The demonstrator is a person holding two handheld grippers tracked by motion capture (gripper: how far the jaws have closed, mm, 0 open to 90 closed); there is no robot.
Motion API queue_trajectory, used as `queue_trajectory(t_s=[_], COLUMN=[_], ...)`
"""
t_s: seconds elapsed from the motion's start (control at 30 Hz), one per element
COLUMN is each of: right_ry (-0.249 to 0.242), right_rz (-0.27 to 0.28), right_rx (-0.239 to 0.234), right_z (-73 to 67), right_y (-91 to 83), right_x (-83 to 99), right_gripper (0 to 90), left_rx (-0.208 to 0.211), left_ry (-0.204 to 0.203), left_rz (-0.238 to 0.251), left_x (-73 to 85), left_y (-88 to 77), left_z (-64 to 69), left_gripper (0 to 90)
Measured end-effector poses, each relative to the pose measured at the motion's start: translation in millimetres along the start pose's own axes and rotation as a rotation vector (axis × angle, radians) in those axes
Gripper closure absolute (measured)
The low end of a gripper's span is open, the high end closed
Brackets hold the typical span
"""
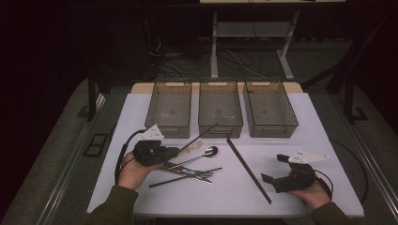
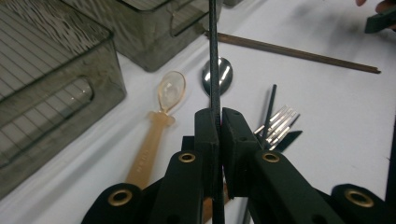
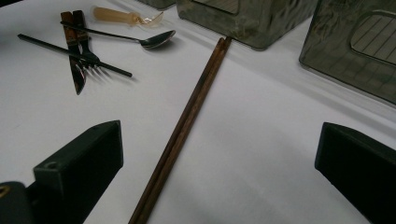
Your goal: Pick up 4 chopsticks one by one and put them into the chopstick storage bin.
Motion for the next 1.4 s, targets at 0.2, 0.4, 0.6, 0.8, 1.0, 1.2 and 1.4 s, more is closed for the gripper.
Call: queue_trajectory(t_s=[0.2,0.4,0.6,0.8,1.0,1.2,1.4], right_ry=[0.003,0.008,0.011,0.018,0.025,0.026,0.027], right_rz=[0.005,0.006,0.003,0.008,0.010,0.016,0.017], right_rx=[0.001,0.002,0.003,0.007,0.006,0.010,0.009], right_z=[0.5,0.9,1.3,1.6,1.0,2.4,2.2], right_y=[-0.2,-0.9,-0.8,-1.0,-2.0,-1.8,-2.4], right_x=[-0.3,-0.2,0.4,0.2,0.3,0.2,0.0], right_gripper=[0.8,0.8,0.8,0.8,0.8,0.8,0.8], left_rx=[-0.019,-0.043,-0.057,-0.071,-0.095,-0.135,-0.188], left_ry=[-0.009,-0.016,-0.030,-0.037,-0.046,-0.077,-0.119], left_rz=[0.022,0.035,0.058,0.068,0.062,0.057,0.052], left_x=[-11.8,-21.2,-30.3,-41.4,-51.0,-53.9,-56.9], left_y=[2.5,2.3,0.6,2.6,8.6,14.4,18.2], left_z=[-7.5,-17.6,-27.2,-36.1,-48.0,-69.6,-94.5], left_gripper=[85.8,85.8,85.9,85.8,85.8,85.9,85.9])
Point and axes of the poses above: each handheld gripper's, and its own axes: y roughly forward along the jaws, x roughly out of its underside, z roughly to its right, the point moved 4 cm from there along y, roughly forward along the jaws, and after that the axes turned 10 degrees about z, right-handed, at the moved point
